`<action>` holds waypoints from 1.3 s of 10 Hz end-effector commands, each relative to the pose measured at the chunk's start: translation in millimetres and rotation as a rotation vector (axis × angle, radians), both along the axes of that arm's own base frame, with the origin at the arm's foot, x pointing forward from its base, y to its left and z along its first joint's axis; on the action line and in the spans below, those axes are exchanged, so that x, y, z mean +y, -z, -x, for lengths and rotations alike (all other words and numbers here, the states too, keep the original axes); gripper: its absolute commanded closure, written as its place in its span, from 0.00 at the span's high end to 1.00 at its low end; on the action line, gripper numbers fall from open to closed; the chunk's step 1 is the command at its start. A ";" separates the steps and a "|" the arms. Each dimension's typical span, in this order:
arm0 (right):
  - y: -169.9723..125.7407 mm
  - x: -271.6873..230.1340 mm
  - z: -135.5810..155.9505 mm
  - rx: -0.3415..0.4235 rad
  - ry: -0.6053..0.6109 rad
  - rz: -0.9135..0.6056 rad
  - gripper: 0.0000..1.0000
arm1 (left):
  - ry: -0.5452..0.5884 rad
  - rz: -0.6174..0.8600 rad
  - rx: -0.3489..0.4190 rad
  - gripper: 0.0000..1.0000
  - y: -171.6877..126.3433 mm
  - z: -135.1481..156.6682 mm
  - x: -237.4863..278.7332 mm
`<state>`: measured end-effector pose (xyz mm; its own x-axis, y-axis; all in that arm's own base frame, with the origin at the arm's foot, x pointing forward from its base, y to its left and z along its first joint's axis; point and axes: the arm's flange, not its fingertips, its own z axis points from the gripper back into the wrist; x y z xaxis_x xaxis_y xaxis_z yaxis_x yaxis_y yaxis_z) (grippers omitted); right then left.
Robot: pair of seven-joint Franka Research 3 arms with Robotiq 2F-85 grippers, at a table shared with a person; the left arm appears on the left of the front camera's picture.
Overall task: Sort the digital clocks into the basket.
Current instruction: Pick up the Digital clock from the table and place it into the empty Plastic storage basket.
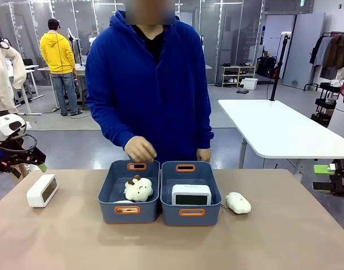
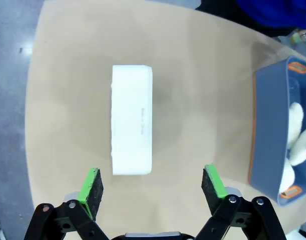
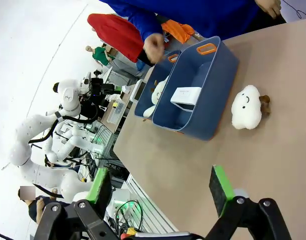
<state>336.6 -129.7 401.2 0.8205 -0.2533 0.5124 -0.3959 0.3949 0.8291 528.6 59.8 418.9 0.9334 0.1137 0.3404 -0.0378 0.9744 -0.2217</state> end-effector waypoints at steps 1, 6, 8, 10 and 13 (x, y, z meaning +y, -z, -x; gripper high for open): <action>-2.9 1.4 -0.3 -0.012 0.003 -0.004 1.00 | 0.010 -0.015 -0.031 1.00 11.9 -15.5 0.0; -2.9 1.4 -0.3 -0.012 0.003 -0.004 1.00 | -0.047 -0.167 -0.042 1.00 80.0 -47.6 -10.7; -2.9 1.4 -0.3 -0.012 0.003 -0.004 1.00 | -0.048 -0.150 0.004 0.67 96.0 -45.8 -14.6; -2.9 1.4 -0.3 -0.012 0.003 -0.004 1.00 | -0.038 -0.153 0.019 0.08 99.6 -43.0 -17.2; -2.9 1.4 -0.3 -0.012 0.003 -0.004 1.00 | -0.030 -0.134 0.025 0.00 83.0 -31.2 -17.1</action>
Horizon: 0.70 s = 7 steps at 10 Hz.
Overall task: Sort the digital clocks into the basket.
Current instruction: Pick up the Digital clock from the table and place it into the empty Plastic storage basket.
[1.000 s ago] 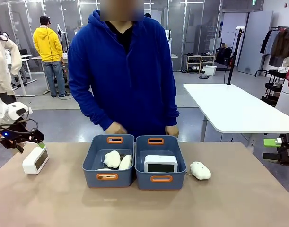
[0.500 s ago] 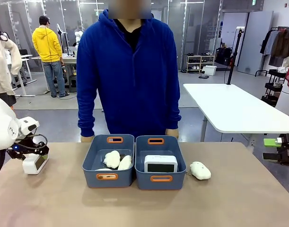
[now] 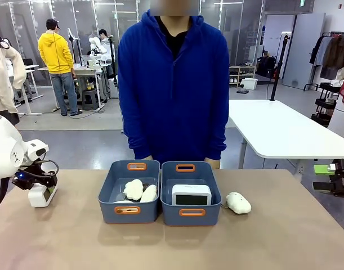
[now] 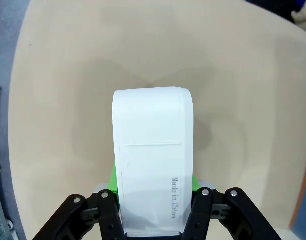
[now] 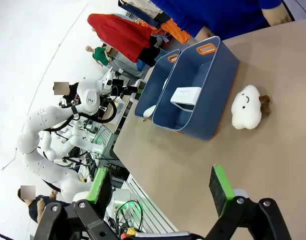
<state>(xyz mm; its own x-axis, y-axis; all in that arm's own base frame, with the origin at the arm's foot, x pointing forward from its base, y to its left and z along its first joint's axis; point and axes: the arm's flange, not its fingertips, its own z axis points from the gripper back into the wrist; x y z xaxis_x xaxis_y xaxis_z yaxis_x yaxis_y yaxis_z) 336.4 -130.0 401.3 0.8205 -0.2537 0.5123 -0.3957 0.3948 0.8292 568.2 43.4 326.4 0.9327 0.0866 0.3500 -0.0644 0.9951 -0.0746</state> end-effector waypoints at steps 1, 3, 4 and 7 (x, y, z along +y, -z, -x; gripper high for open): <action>-2.9 1.6 -0.5 -0.012 0.002 -0.004 1.00 | -0.014 0.044 0.018 0.03 -17.5 12.7 0.0; -2.9 1.6 -0.5 -0.012 0.002 -0.004 1.00 | 0.020 0.210 0.016 0.00 -48.4 27.3 6.8; -2.9 1.6 -0.5 -0.012 0.002 -0.004 1.00 | 0.038 0.292 0.001 0.00 -69.3 43.0 15.2; -2.9 1.6 -0.5 -0.012 0.002 -0.004 1.00 | 0.279 0.510 -0.106 0.00 -123.7 101.6 32.6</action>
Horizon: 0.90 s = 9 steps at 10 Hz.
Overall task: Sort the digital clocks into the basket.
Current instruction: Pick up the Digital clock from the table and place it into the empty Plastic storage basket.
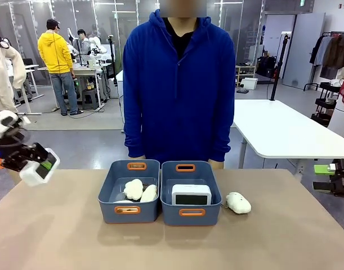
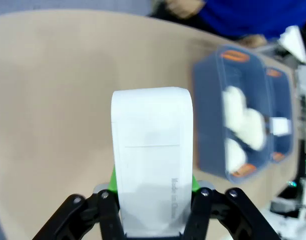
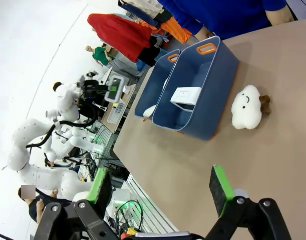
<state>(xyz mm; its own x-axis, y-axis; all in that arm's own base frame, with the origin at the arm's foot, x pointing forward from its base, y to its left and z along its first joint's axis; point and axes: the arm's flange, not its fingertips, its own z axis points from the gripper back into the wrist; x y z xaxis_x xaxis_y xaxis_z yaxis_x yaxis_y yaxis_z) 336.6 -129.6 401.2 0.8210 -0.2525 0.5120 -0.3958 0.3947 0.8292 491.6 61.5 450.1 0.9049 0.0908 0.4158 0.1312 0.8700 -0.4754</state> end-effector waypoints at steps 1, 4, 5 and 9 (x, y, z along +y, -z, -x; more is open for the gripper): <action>-2.9 1.2 -0.3 -0.013 0.004 -0.005 1.00 | 0.189 0.129 -0.054 0.00 -6.6 33.8 8.8; -2.9 1.2 -0.3 -0.013 0.004 -0.005 1.00 | 0.339 0.246 -0.096 0.00 -17.5 60.0 3.5; -2.9 1.2 -0.3 -0.013 0.004 -0.005 1.00 | 0.379 0.256 -0.159 0.00 -16.0 58.3 -1.8; -2.9 1.2 -0.3 -0.013 0.004 -0.005 1.00 | 0.697 -0.091 -0.394 0.00 -54.5 48.8 -125.5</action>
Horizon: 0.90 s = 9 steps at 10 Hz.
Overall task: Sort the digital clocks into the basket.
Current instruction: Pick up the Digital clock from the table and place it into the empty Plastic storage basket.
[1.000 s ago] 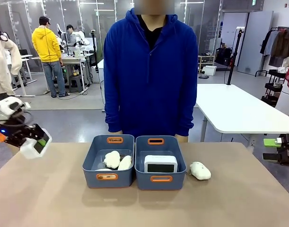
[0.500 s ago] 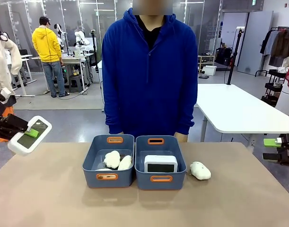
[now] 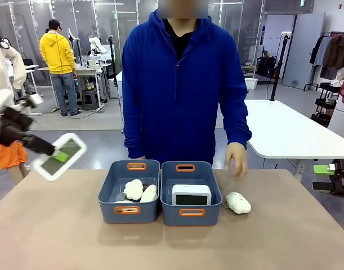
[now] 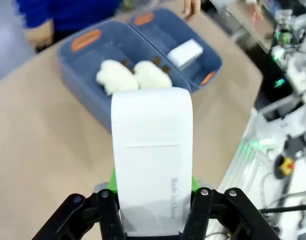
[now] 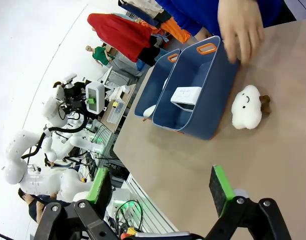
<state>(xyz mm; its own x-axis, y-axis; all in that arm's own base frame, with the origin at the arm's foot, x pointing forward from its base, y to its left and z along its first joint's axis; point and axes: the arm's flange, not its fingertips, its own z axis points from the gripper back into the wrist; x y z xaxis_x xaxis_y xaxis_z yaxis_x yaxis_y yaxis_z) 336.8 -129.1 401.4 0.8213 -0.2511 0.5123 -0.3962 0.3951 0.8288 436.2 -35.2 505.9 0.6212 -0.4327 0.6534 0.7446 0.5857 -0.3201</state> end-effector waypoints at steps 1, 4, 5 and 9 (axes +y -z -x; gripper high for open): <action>-2.8 0.8 -0.1 -0.013 0.005 -0.006 1.00 | 0.102 -0.055 -0.163 0.00 2.6 -18.4 -65.2; -2.8 0.8 -0.1 -0.013 0.005 -0.006 1.00 | 0.215 -0.033 -0.322 0.00 3.6 -60.7 -171.0; -2.8 0.8 -0.1 -0.013 0.005 -0.006 1.00 | 0.256 -0.004 -0.302 0.00 5.9 -70.6 -207.5; -2.8 0.8 -0.1 -0.013 0.005 -0.006 1.00 | 0.302 0.008 -0.439 0.00 55.3 -106.4 -304.0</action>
<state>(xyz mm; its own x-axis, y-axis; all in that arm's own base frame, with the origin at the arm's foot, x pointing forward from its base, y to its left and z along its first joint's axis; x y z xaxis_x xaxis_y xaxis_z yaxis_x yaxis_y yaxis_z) 336.9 -128.8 401.6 0.8215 -0.2497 0.5126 -0.3964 0.3961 0.8282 527.8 -332.5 466.6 0.1853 -0.5546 0.8112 0.9468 0.3219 0.0038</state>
